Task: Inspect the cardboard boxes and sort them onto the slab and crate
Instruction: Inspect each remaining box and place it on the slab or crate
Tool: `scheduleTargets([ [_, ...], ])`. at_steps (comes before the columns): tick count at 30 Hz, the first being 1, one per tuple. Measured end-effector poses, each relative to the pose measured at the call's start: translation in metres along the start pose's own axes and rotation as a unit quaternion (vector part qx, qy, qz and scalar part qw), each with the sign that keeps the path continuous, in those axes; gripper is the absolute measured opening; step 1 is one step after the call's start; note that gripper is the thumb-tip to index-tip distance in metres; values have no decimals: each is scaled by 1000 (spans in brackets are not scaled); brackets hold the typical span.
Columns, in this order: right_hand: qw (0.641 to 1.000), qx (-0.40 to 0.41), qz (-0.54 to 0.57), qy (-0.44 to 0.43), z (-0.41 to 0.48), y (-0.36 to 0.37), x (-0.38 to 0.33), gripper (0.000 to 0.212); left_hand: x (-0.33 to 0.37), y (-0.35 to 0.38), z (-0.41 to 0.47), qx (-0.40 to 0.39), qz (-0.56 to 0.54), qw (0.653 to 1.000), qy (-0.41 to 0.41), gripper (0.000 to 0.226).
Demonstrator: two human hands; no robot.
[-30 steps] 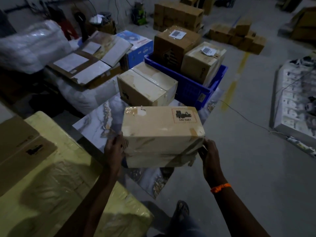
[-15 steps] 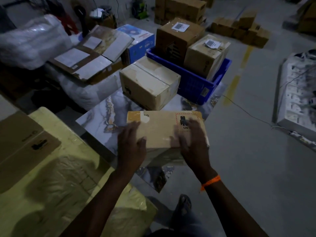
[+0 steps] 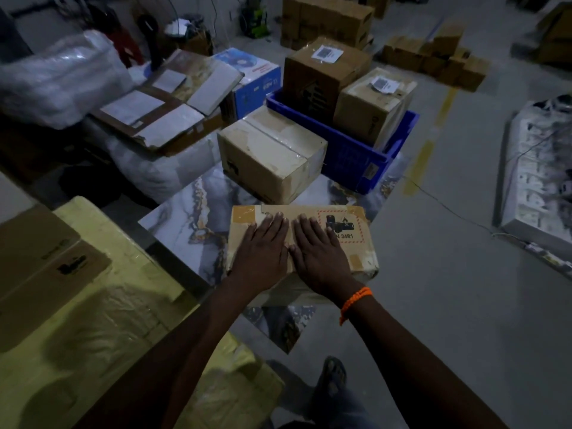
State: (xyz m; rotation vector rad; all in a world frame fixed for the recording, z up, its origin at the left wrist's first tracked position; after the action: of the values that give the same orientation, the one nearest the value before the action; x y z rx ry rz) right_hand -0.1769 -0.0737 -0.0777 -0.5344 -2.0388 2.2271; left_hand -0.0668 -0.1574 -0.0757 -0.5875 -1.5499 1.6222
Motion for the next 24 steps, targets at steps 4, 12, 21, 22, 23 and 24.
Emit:
scheduleTargets([
  [4,999,-26,0,-27,-1,-6,12,72,-8,-6,-5,20,-5,1000,16,74],
  [12,994,4,-23,104,-11,-14,69,85,-34,-3,-21,81,14,996,-44,70],
  [21,993,58,26,102,-13,-16,71,90,-36,-10,-25,163,-102,979,-71,59],
  [22,987,96,59,110,-18,-18,75,85,-37,-12,-32,189,-134,969,-81,56],
  [23,978,133,103,127,-25,-19,80,80,-41,-11,-39,214,-173,956,-102,55],
  [24,963,161,155,154,-34,-20,89,78,-48,-8,-50,230,-220,938,-134,58],
])
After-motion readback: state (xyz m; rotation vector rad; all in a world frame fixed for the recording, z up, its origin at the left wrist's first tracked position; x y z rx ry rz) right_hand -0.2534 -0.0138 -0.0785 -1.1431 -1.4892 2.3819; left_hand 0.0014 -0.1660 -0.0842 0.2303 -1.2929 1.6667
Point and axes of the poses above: each hand's wrist, its own z-axis towards the middle knuckle, its own y-axis out of the palm, x = y × z, the point moved 5 cm from there along z, towards the middle knuckle, and after that the axes turned 7 degrees about x, right-handed, at the moved point
